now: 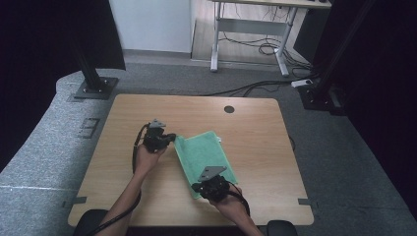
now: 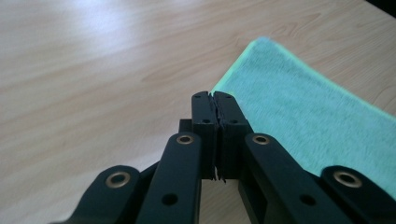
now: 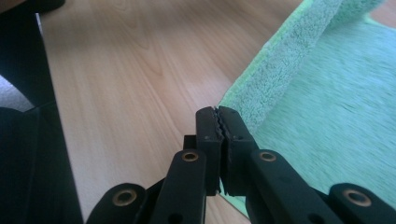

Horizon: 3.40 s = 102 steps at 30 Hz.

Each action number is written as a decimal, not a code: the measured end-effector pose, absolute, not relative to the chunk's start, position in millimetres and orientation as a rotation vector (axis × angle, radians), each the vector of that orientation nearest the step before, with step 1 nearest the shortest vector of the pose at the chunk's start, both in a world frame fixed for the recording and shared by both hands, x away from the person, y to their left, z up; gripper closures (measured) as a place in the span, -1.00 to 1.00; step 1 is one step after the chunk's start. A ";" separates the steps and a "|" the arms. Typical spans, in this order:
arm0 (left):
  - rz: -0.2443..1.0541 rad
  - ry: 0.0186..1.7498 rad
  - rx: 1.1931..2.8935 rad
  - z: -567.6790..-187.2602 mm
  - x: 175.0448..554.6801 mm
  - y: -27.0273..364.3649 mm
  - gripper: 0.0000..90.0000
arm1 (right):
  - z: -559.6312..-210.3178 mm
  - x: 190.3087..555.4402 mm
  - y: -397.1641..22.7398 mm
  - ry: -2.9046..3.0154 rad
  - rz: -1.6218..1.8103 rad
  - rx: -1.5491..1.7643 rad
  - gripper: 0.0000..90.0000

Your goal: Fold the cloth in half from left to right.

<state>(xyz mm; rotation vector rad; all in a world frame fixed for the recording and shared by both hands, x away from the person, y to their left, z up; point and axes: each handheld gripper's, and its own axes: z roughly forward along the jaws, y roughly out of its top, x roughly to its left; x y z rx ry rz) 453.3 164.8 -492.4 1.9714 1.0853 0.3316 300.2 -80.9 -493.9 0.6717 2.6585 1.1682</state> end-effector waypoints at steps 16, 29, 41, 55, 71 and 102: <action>0.410 1.031 2.029 -487.5 479.2 105.4 0.95 | -491.3 313.6 -132.7 2.554 1.146 0.817 0.93; 0.423 1.018 2.056 -489.4 493.5 70.9 0.94 | -492.8 320.9 -159.8 2.503 1.142 0.896 0.93; 0.444 1.011 2.116 -503.5 504.4 43.5 0.93 | -506.4 327.0 -176.9 2.491 1.101 0.973 0.93; 0.463 0.995 2.100 -510.9 507.4 27.4 0.43 | -519.1 331.8 -187.5 2.481 1.037 1.029 0.78; 0.463 0.941 2.085 -488.9 491.9 34.9 -0.38 | -514.7 334.7 -204.4 2.384 0.997 1.091 0.30; 0.433 0.962 2.252 -544.3 430.2 64.4 -0.75 | -538.1 357.2 -205.4 2.443 0.930 1.138 0.23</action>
